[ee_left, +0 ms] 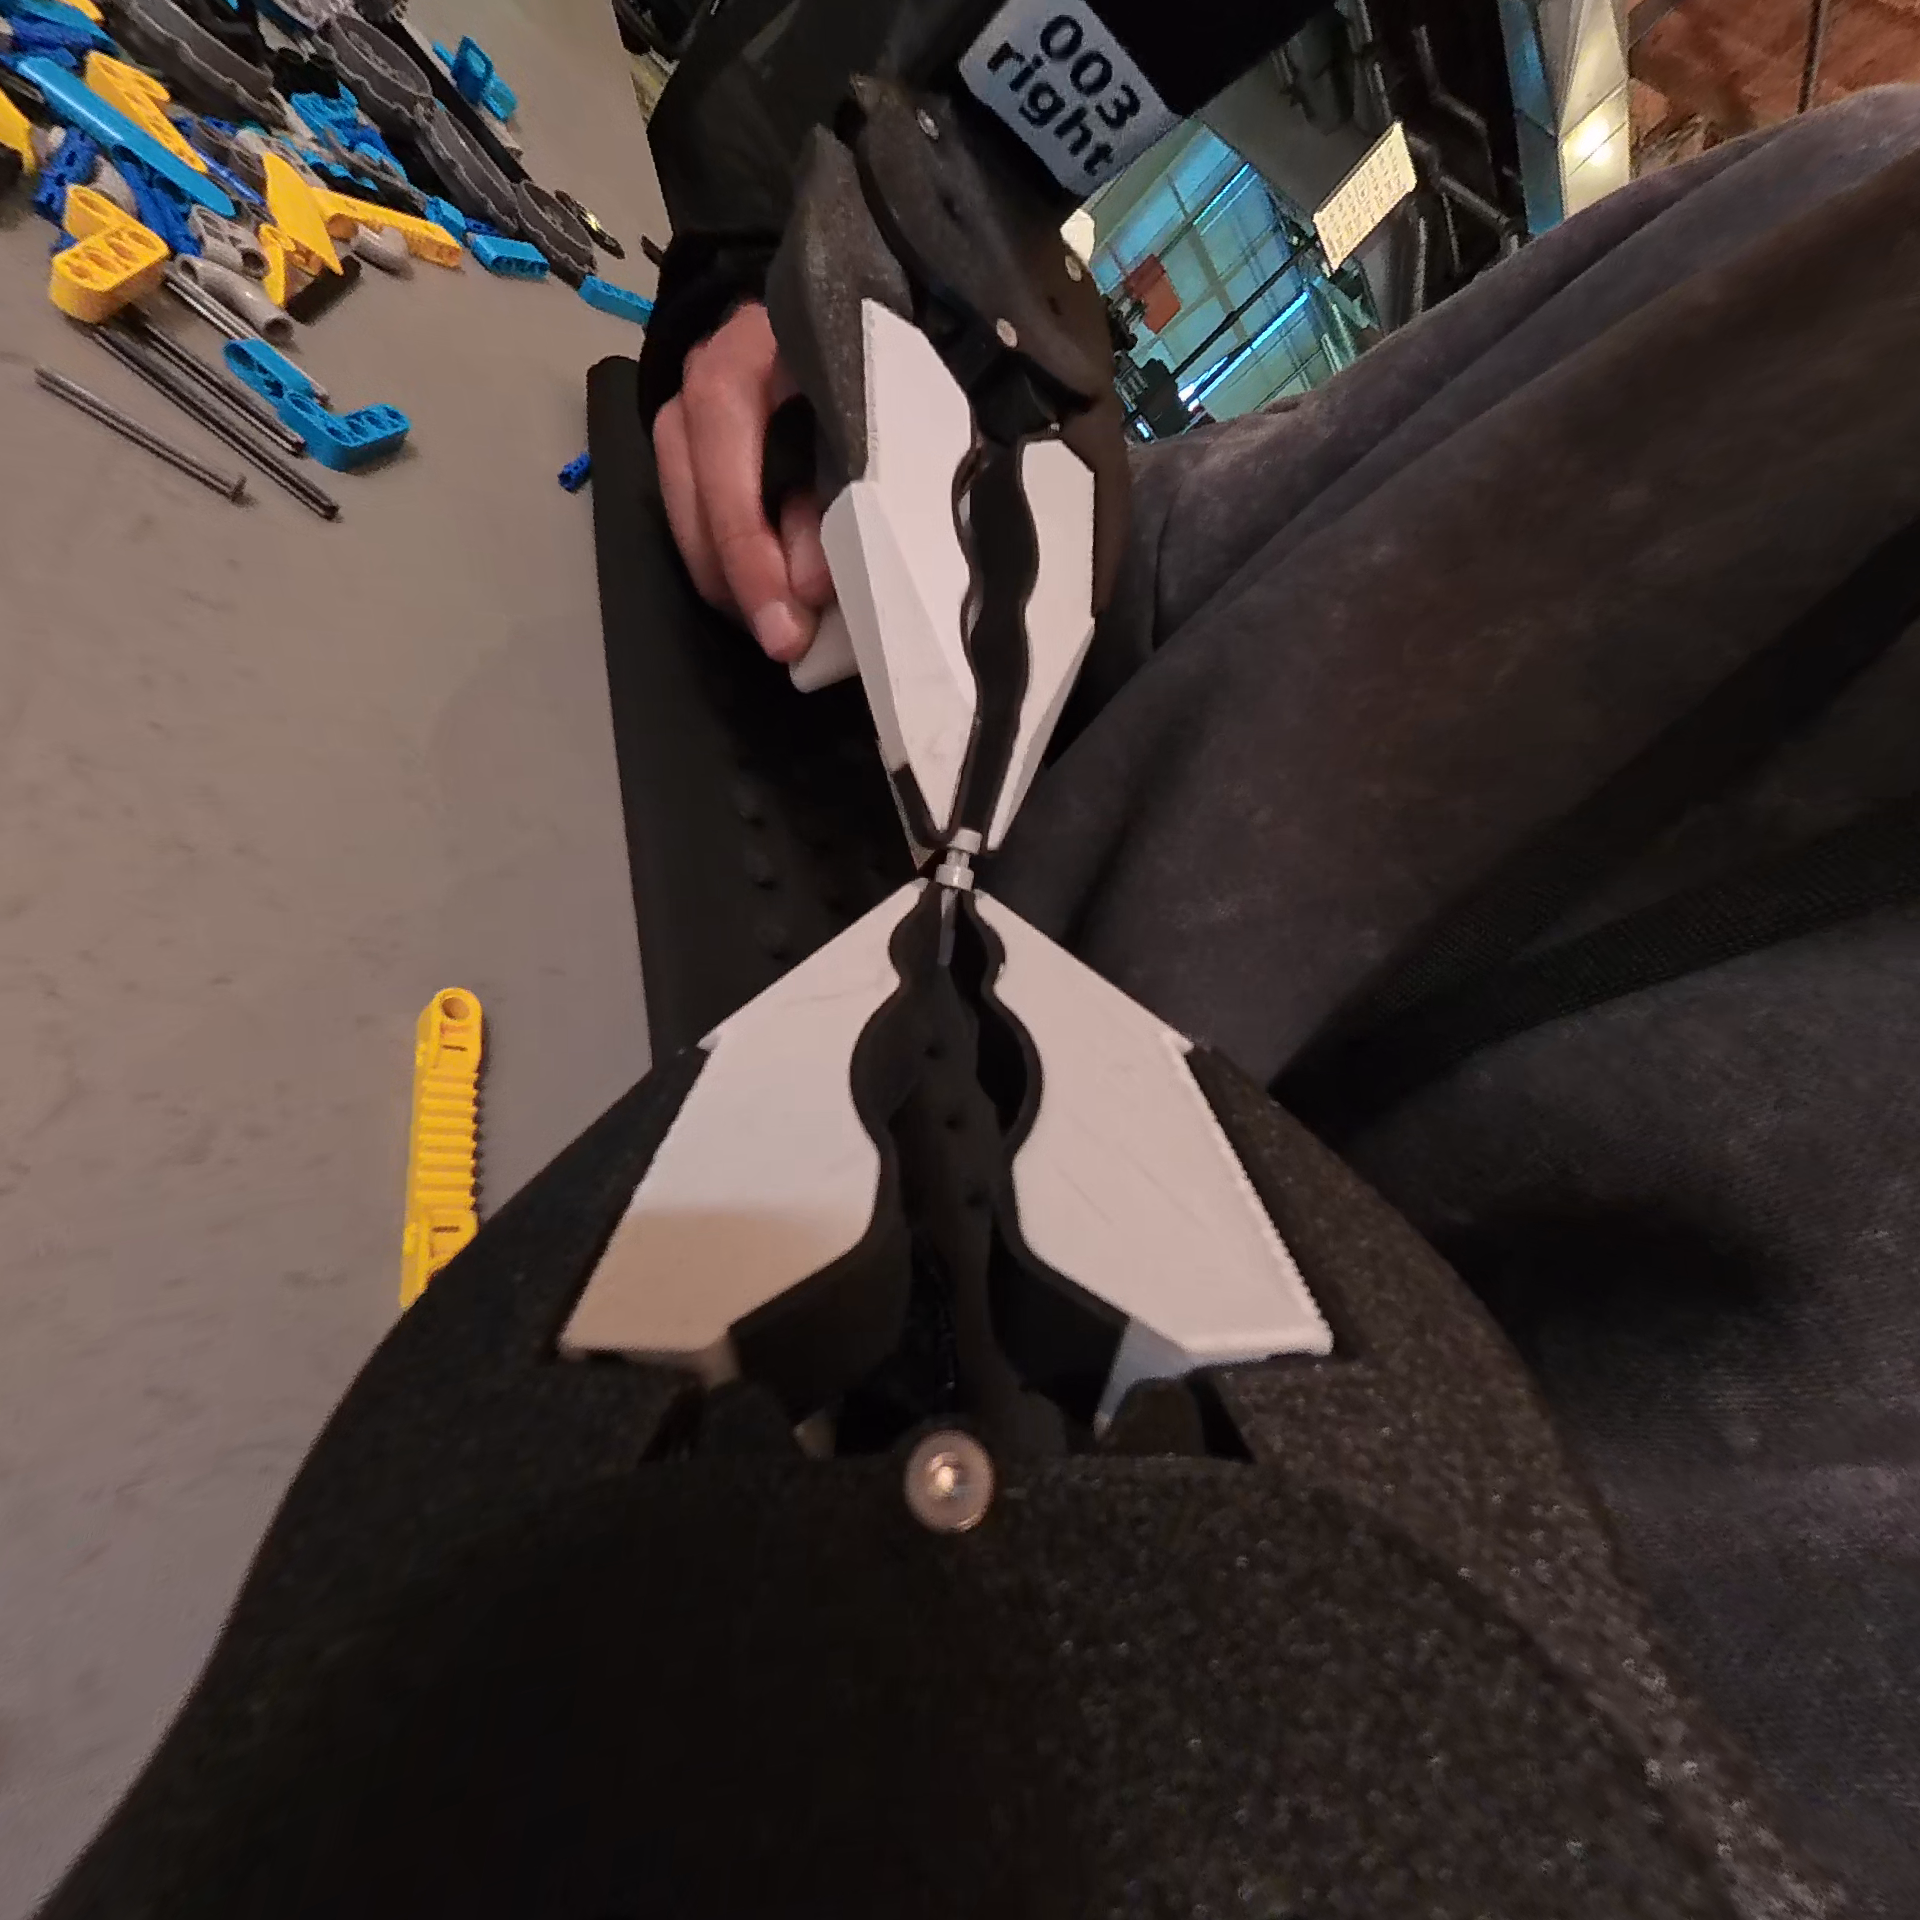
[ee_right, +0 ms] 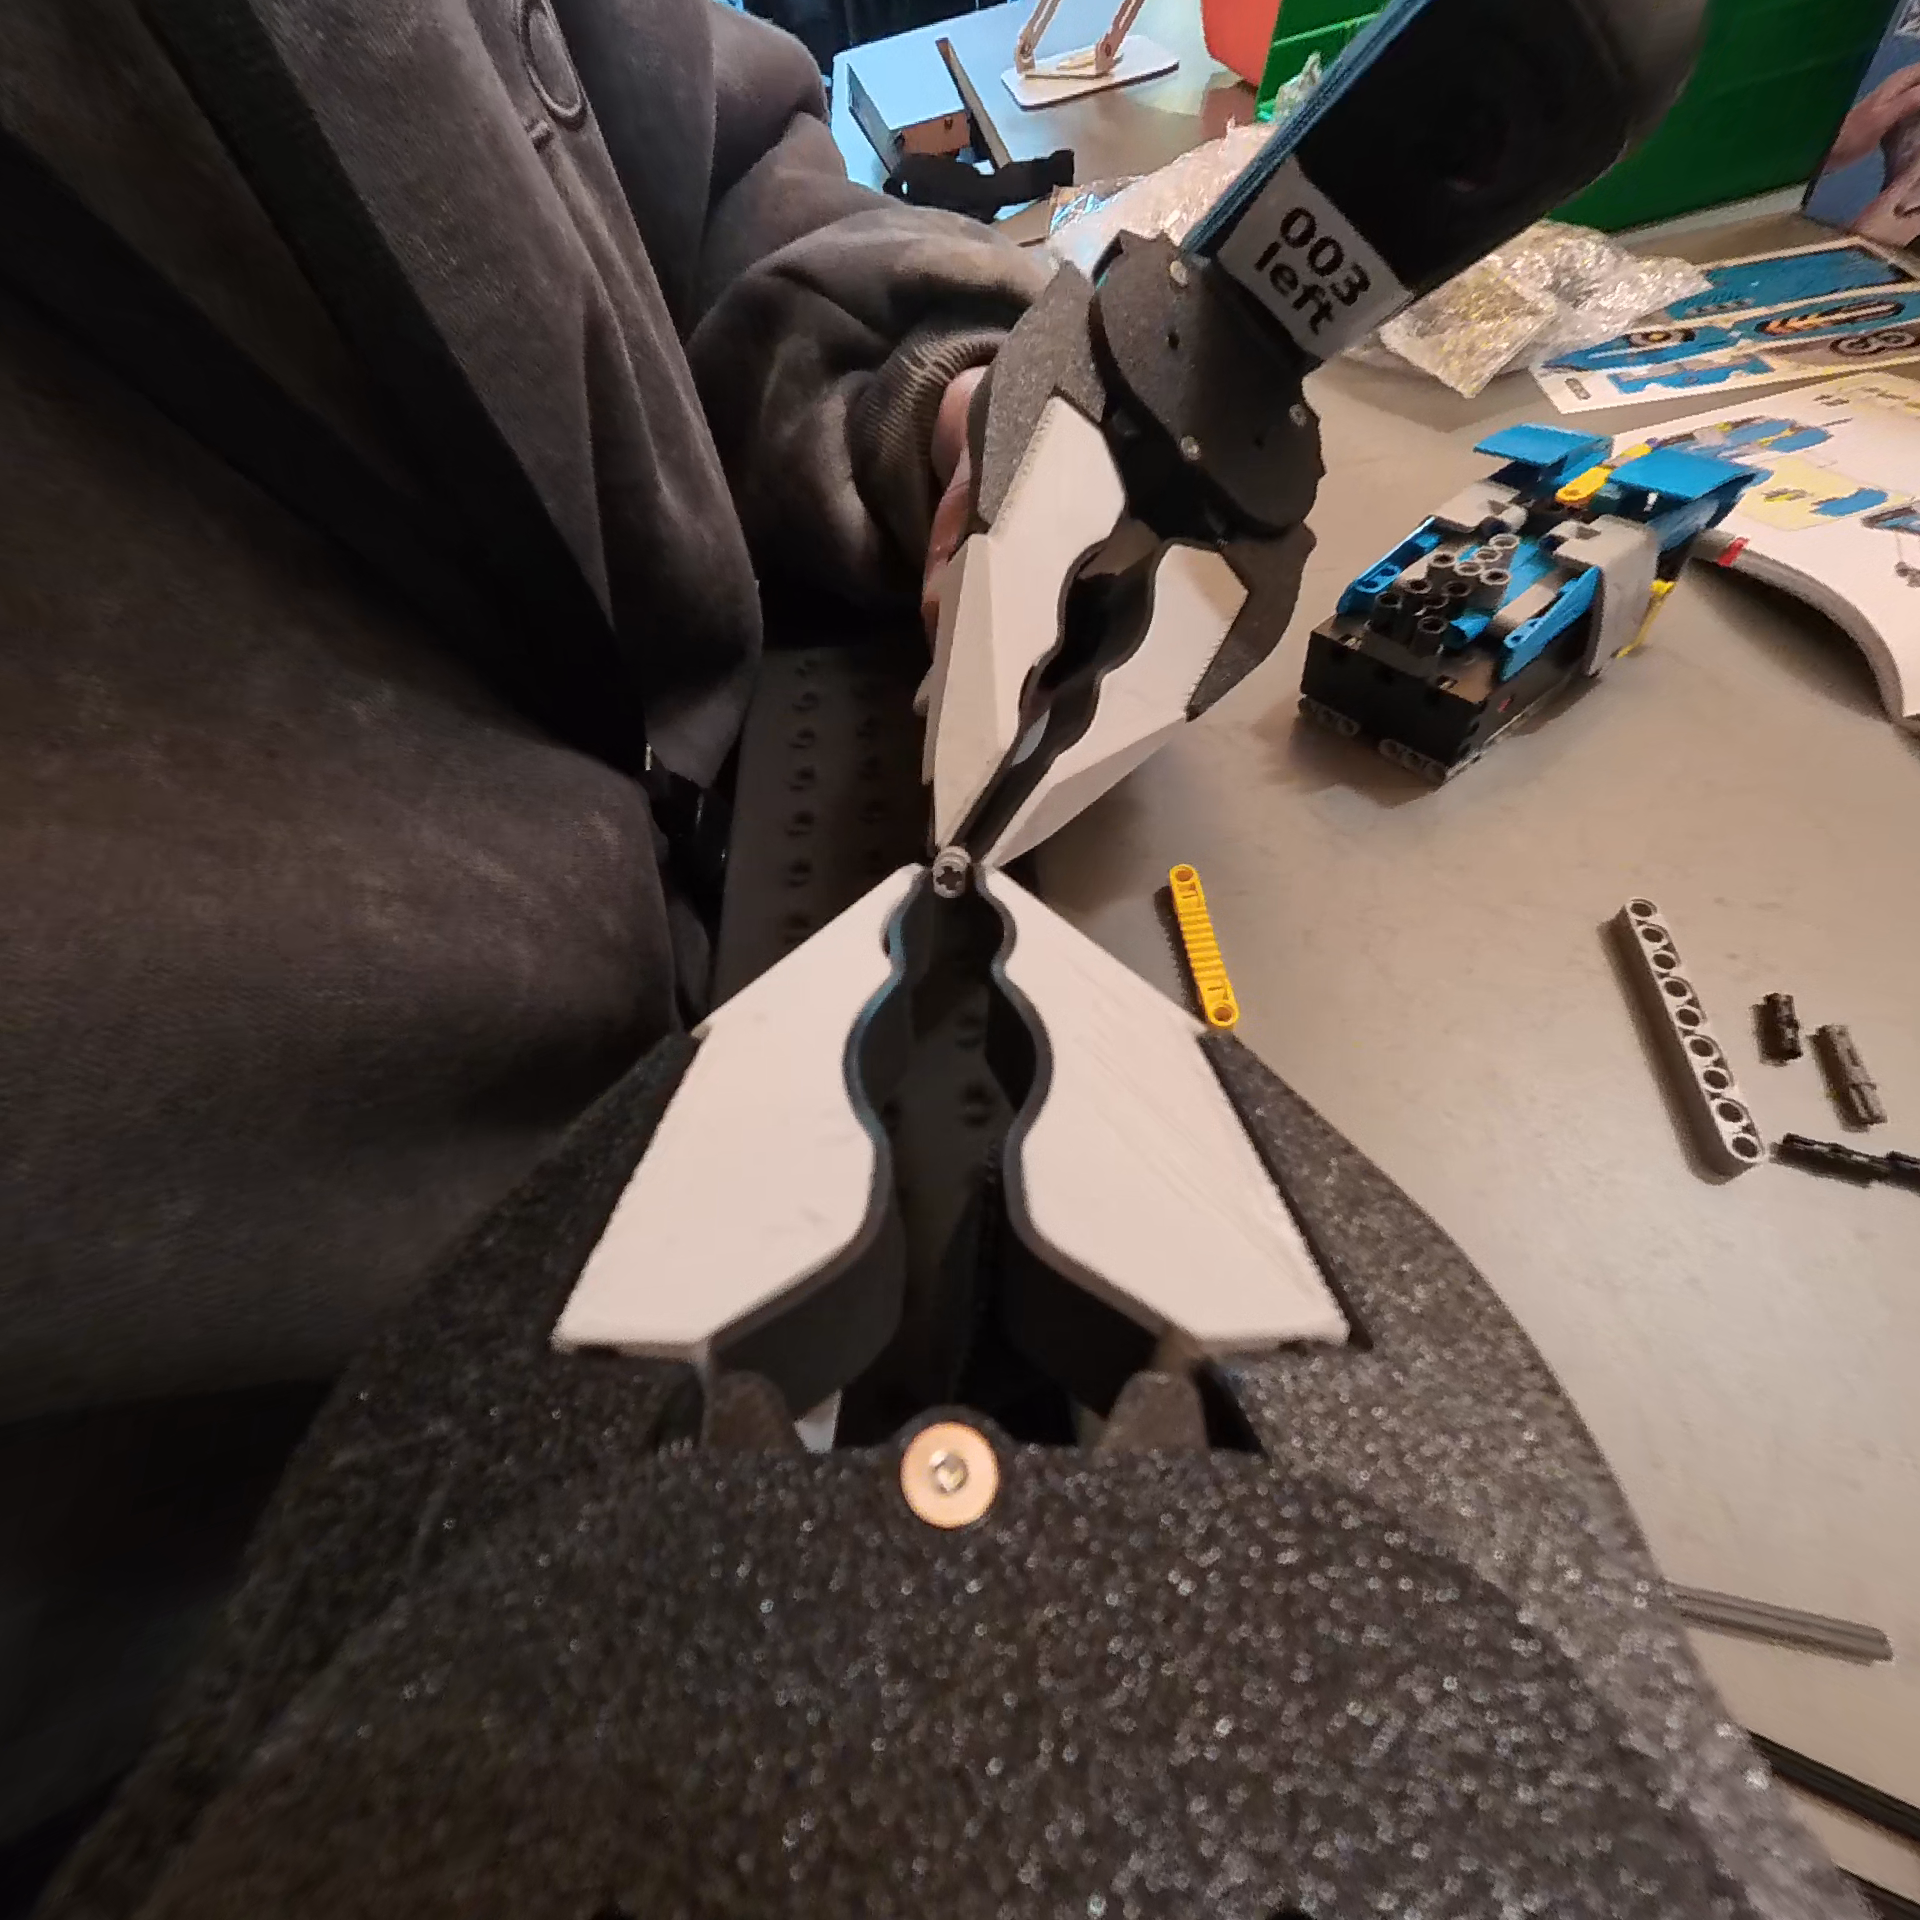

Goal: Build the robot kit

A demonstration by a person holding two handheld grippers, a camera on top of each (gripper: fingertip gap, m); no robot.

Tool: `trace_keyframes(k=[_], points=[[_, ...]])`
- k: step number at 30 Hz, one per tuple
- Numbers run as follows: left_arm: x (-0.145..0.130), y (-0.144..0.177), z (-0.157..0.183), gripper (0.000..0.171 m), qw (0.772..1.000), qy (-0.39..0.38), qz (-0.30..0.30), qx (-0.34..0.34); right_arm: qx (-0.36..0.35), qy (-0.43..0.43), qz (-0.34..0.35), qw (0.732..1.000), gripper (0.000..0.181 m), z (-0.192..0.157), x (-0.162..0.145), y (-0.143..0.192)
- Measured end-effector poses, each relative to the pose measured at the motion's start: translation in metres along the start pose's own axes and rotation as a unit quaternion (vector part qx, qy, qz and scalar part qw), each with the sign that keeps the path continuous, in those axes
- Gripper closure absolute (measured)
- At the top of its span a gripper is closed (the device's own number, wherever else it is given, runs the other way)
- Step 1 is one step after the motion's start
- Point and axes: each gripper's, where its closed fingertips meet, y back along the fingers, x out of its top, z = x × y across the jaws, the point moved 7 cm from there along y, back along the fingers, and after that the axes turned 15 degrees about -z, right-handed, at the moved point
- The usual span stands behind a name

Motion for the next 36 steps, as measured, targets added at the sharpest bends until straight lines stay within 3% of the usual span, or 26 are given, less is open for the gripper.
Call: trace_keyframes(k=[23,28,32,36], points=[[-0.001,0.003,-0.002,0.171,1.0,0.012,0.01,-0.005,-0.005,0.002,0.001,1.0,0.175,0.001,-0.001,-0.004],[0.003,0.005,0.002,0.17,1.0,0.002,0.03,0.0,-0.029,0.009,0.03,0.999,0.175,0.001,0.004,0.004],[0.002,0.004,0.006,0.17,1.0,-0.006,0.02,0.016,-0.007,-0.012,0.027,1.0,0.175,0.002,0.005,0.003],[0.004,0.006,0.016,0.171,0.998,0.013,0.063,-0.012,0.027,-0.026,0.079,0.996,0.175,0.0,0.011,0.007]])
